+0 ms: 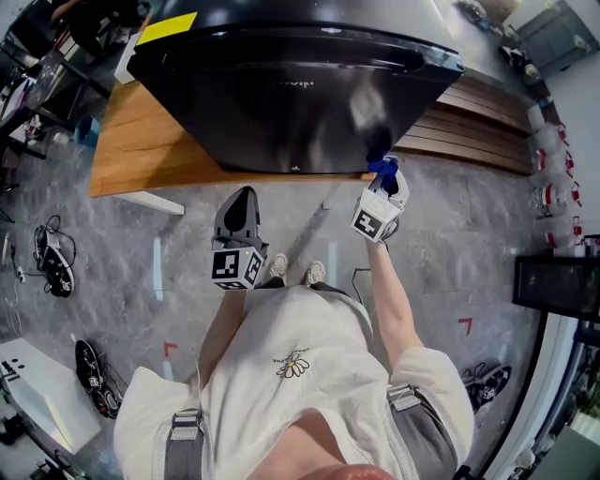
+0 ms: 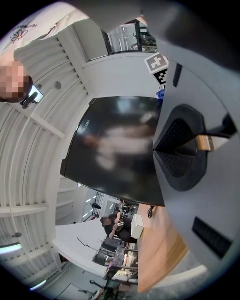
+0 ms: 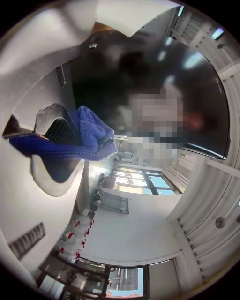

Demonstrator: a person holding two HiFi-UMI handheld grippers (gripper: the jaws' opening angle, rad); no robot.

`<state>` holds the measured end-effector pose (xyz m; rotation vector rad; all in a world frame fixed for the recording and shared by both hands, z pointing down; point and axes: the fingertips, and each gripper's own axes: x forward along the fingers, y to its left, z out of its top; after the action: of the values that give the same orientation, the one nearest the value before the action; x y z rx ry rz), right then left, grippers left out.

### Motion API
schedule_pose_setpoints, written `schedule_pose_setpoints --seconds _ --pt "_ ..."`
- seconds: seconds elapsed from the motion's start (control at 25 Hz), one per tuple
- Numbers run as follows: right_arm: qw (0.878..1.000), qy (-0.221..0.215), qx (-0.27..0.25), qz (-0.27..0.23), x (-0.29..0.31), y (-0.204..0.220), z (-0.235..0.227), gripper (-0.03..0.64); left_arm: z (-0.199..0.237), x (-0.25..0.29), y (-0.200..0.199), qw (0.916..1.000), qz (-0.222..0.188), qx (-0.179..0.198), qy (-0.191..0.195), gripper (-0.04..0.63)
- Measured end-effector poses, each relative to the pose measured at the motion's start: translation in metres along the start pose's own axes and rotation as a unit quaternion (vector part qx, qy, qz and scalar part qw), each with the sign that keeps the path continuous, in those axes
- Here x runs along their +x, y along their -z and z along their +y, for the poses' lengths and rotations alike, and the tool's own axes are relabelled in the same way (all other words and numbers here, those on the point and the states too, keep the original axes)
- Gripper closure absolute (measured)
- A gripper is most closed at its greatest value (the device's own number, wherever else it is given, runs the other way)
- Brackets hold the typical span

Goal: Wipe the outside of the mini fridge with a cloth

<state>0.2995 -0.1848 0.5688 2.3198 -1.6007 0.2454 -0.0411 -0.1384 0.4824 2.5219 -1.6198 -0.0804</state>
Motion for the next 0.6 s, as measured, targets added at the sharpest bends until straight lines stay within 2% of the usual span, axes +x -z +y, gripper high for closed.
schedule_pose_setpoints --seconds 0.32,0.48,0.6 --pt "1.000 0.002 0.015 -0.002 -0.021 0.009 -0.010 0.555 0.003 0.000 0.007 1.0000 0.007 0.001 -0.004 0.591" --pt "0.998 -0.023 0.059 -0.004 -0.040 0.011 -0.002 0.555 0.000 -0.002 0.012 0.9999 0.008 -0.010 -0.011 0.591" --pt "0.996 -0.063 0.070 -0.002 -0.054 0.006 0.027 0.555 0.003 -0.006 0.009 0.9995 -0.003 -0.027 -0.019 0.591"
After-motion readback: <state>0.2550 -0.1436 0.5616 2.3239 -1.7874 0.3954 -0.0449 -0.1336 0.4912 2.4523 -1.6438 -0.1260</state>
